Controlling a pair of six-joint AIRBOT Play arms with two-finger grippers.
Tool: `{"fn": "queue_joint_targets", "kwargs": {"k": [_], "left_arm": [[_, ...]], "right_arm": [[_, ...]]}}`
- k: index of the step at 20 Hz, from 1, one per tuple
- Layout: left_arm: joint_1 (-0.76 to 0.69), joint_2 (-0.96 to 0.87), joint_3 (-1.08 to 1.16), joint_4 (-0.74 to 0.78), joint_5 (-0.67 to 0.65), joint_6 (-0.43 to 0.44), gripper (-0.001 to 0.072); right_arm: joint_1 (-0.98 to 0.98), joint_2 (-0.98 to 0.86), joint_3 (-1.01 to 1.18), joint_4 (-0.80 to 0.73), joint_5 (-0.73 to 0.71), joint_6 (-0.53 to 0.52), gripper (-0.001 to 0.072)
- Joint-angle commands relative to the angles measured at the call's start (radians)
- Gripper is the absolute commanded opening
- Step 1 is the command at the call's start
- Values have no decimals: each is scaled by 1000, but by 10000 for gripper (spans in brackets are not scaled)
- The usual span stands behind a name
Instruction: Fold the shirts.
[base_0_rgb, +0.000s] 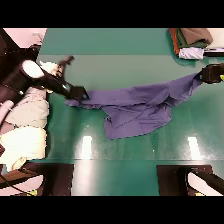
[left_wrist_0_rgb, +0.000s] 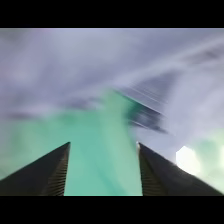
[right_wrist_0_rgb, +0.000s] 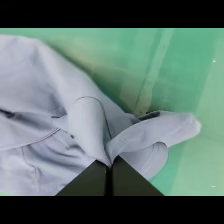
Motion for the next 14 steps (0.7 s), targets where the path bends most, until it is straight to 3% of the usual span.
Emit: {"fn": "queue_joint_targets", "kwargs": {"k": [1, 14], "left_arm": [[-129, 14, -172, -161, 88, 40, 484], [-414, -76, -289, -238, 491, 43, 484]], "right_arm": [[-31, 29, -6, 1, -23, 3, 13], [-43, 56, -6, 0, -36, 29, 13]]}}
